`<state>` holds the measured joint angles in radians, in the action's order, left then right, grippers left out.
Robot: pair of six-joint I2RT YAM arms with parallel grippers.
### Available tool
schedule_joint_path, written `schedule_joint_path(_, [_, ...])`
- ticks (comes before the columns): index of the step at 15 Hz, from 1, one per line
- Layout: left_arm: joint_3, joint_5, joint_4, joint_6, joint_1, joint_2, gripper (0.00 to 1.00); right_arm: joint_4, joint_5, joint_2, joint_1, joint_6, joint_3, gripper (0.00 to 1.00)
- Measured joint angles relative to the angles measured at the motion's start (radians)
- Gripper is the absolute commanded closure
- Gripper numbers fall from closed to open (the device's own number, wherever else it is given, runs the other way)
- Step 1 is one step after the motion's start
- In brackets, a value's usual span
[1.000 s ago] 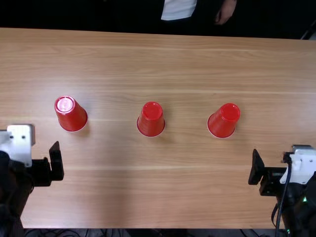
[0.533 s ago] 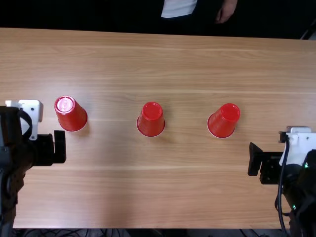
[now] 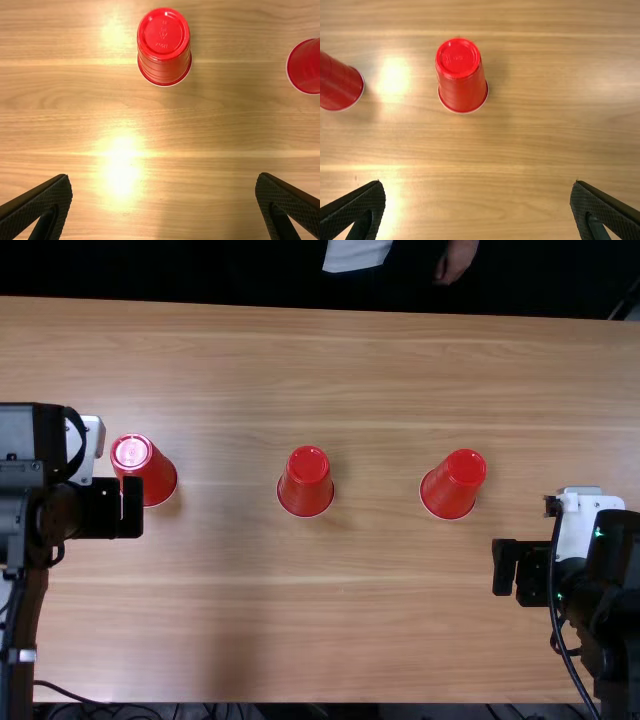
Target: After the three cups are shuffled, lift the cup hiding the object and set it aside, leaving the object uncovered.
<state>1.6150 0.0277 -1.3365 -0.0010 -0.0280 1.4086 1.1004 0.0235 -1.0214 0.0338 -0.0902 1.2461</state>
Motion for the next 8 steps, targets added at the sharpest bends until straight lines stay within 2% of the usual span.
schedule_joint_path(3, [0.037, 0.002, 0.006, 0.000, 0.000, 0.075, 0.00, -0.001, 0.003, -0.034, -0.027, 0.000, 0.021, 0.00])
schedule_joint_path(8, [0.118, 0.002, 0.016, 0.000, 0.000, 0.218, 0.00, -0.016, 0.007, -0.130, -0.027, 0.002, 0.044, 0.00])
